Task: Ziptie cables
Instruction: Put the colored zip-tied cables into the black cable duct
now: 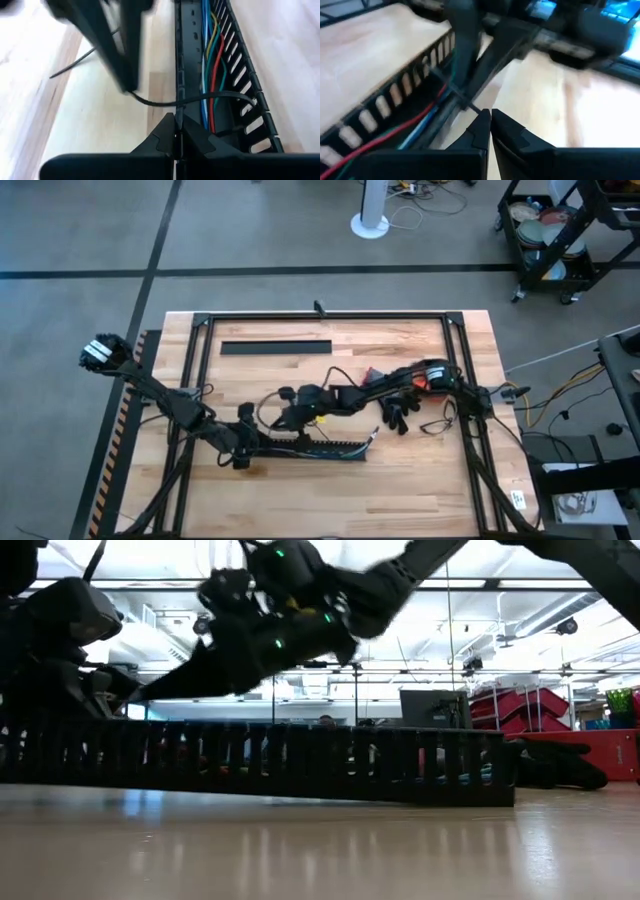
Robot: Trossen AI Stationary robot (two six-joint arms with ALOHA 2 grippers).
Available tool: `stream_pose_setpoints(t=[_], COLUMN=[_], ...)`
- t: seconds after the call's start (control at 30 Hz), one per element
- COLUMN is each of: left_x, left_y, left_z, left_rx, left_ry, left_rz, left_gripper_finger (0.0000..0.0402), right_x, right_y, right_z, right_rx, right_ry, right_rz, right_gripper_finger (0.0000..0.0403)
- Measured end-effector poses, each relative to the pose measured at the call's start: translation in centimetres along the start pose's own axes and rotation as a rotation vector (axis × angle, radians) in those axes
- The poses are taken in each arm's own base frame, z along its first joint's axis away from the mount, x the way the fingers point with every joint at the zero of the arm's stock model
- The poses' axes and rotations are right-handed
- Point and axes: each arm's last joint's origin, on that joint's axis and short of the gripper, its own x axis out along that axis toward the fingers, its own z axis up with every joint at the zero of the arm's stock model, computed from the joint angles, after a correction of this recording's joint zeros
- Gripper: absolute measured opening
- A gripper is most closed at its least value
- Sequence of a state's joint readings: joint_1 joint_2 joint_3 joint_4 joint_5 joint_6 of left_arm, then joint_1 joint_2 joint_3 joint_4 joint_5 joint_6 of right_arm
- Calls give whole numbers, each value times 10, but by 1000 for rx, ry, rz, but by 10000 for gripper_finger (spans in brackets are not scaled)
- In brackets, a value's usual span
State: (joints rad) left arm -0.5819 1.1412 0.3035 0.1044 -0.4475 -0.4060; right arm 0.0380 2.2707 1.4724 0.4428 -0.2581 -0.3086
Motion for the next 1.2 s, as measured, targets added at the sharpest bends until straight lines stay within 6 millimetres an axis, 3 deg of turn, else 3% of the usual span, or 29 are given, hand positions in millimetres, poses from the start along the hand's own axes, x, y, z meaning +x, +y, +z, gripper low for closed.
stream_pose_setpoints(t=[0.23,0.63,1.2], left_x=[0,1,1], left_y=[0,0,1], left_z=[1,0,-2], left_rx=[-26,-60,-62], left_ry=[-9,-4,-4], left_rz=[3,5,28], left_gripper_finger=[0,0,0], right_x=[-5,-18,-14], right_y=[9,9,27], right_z=[-13,0,-5], right_rx=[-41,-197,-216], right_ry=[-22,4,67], right_rz=[-8,-1,27], right_gripper_finger=[0,0,0])
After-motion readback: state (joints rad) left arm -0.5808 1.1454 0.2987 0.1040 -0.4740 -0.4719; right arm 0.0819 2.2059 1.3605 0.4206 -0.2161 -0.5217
